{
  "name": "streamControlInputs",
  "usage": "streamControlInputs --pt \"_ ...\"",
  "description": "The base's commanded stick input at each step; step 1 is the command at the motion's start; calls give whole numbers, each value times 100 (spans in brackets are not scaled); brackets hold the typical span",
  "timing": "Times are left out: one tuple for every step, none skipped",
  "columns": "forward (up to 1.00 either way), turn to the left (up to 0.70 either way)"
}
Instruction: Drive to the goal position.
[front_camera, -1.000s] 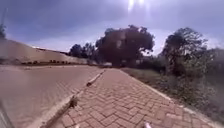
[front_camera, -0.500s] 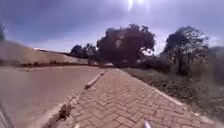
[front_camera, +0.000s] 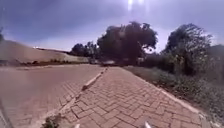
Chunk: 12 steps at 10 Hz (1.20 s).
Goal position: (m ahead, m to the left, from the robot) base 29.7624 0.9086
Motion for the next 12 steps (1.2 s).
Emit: streamControlInputs --pt "70 0" --pt "70 0" --pt "70 0" --pt "70 -35" --pt "70 -35" --pt "70 -32" --pt "70 -16" --pt "70 0" --pt "70 0" --pt "70 0" --pt "70 0" --pt "70 0"
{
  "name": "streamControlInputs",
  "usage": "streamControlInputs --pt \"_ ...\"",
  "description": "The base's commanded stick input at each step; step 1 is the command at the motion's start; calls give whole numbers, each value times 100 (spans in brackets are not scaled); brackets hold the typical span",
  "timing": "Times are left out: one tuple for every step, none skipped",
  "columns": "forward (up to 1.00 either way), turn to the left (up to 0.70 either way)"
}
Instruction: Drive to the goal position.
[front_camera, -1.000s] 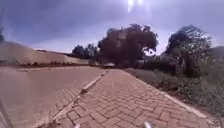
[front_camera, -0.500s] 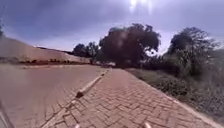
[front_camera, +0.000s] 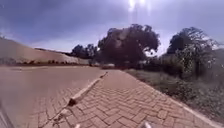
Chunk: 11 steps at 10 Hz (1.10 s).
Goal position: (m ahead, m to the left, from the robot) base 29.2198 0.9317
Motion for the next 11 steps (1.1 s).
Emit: streamControlInputs --pt "70 0" --pt "70 0" --pt "70 0" --pt "70 0" --pt "70 0" --pt "70 0" --pt "70 0" --pt "70 0" --pt "70 0" --pt "70 0" --pt "70 0"
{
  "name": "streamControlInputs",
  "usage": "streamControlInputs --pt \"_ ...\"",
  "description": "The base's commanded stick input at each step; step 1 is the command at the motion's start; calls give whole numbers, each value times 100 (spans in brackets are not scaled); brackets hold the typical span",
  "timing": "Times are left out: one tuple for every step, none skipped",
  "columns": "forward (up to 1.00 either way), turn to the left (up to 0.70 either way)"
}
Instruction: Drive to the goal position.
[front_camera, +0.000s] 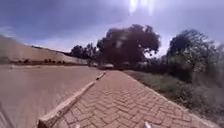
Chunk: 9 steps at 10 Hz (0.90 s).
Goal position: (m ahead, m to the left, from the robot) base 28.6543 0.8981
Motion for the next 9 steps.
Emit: streamControlInputs --pt "70 0" --pt "70 -1" --pt "70 -8" --pt "70 -35" --pt "70 -27" --pt "70 -19" --pt "70 -11" --pt "70 -2" --pt "70 0"
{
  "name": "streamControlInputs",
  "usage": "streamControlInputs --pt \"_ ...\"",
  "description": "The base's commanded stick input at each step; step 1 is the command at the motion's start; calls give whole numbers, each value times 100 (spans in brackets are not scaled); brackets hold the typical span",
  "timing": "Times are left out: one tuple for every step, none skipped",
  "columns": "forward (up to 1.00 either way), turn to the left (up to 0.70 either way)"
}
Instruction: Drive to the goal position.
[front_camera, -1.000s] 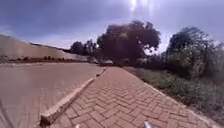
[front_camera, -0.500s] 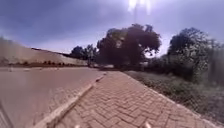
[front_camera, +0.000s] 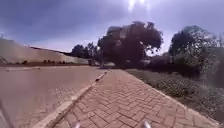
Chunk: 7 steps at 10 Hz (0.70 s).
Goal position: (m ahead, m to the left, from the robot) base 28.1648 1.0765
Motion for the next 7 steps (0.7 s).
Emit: streamControlInputs --pt "70 0" --pt "70 0" --pt "70 0" --pt "70 0" --pt "70 0" --pt "70 0" --pt "70 0"
